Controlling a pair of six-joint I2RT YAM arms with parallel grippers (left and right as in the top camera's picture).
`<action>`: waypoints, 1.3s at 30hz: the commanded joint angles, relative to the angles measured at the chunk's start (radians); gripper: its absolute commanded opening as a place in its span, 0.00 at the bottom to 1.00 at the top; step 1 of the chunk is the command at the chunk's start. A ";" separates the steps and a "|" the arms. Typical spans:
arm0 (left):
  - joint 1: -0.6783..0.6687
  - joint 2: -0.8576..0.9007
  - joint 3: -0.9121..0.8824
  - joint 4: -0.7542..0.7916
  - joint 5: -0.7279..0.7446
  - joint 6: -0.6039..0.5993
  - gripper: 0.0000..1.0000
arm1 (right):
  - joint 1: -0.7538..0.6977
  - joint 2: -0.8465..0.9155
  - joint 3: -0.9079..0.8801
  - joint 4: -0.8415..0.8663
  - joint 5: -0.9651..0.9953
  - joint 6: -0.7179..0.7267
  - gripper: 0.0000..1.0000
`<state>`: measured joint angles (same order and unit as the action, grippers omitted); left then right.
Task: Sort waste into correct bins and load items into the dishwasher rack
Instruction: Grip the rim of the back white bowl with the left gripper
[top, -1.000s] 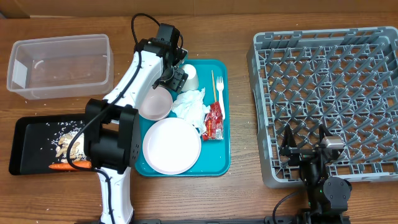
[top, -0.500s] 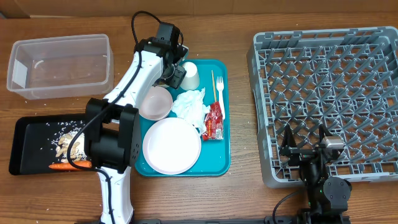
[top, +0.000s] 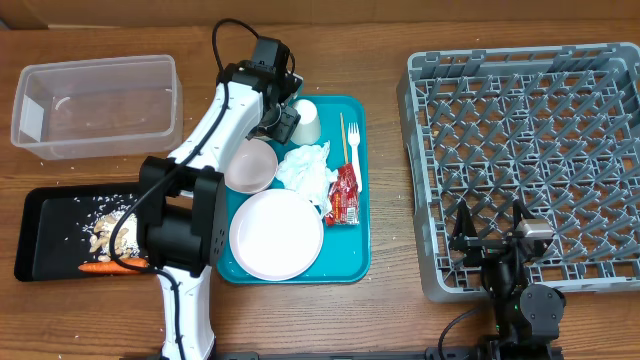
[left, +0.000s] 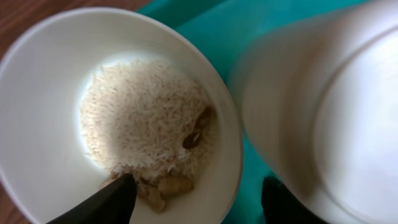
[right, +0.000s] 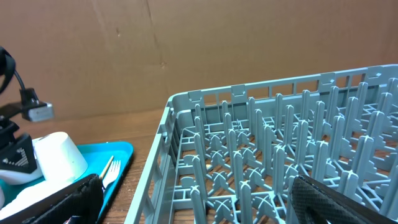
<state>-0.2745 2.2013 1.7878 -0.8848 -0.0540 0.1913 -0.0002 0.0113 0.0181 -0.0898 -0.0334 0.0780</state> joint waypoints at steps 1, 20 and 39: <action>-0.001 0.052 0.014 0.004 -0.017 0.011 0.64 | -0.007 -0.008 -0.010 0.007 0.006 0.003 1.00; -0.013 0.054 0.090 -0.022 -0.058 -0.016 0.55 | -0.007 -0.008 -0.010 0.007 0.006 0.003 1.00; -0.022 0.054 0.093 -0.061 -0.045 -0.016 0.38 | -0.007 -0.008 -0.010 0.007 0.006 0.003 1.00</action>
<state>-0.2886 2.2501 1.8561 -0.9443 -0.1020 0.1829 -0.0006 0.0113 0.0181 -0.0902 -0.0334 0.0784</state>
